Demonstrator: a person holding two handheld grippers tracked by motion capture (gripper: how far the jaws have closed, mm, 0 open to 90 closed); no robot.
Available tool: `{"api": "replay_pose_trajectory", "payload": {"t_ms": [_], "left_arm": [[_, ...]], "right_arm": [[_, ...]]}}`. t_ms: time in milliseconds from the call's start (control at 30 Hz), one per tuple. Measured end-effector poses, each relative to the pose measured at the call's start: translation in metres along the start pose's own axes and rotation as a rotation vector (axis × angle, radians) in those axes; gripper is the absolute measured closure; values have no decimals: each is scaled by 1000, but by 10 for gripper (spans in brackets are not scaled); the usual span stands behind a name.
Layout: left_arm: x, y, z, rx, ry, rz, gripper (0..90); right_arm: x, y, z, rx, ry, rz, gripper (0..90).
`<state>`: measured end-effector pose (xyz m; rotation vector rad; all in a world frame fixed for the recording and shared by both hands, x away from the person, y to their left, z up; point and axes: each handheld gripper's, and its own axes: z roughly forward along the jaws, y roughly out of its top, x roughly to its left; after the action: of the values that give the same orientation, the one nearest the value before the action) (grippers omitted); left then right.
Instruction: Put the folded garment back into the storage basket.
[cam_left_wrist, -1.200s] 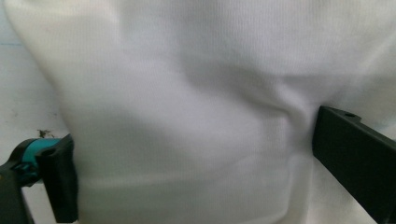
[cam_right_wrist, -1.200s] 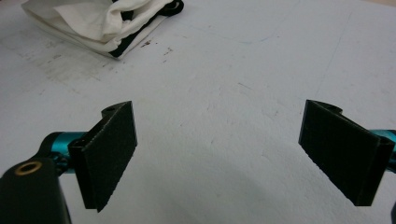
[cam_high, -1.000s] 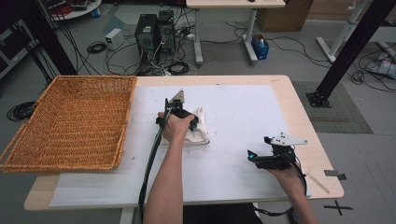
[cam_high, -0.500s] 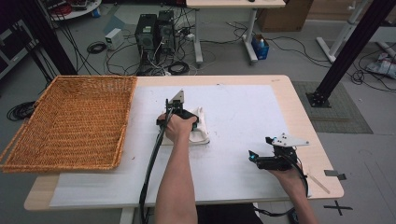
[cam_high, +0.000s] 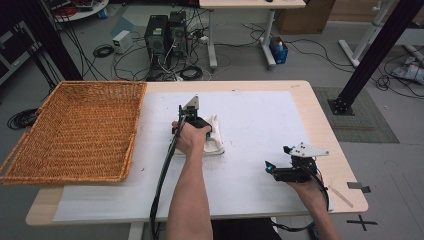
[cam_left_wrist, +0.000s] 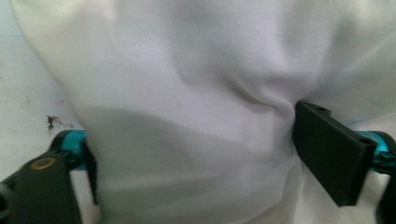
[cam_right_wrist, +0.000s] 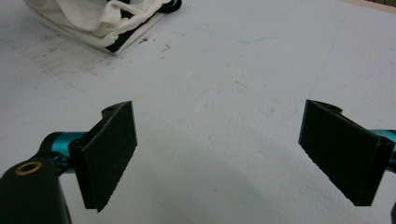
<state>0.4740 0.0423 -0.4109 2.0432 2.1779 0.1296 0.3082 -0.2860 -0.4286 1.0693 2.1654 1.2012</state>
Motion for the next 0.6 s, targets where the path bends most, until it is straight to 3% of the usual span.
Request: {"api": "replay_pose_trajectory", "payload": {"t_ms": [200, 400, 600], "left_arm": [[-4, -1, -5, -11, -37, 7, 546], [-4, -1, -6, -12, -56, 19, 641], [-2, 0, -11, -15, -73, 32, 659]], "right_arm": [[1, 1, 1, -1, 0, -2, 112], [1, 0, 2, 3, -1, -4, 112], [-1, -1, 0, 11, -9, 1, 112]]}}
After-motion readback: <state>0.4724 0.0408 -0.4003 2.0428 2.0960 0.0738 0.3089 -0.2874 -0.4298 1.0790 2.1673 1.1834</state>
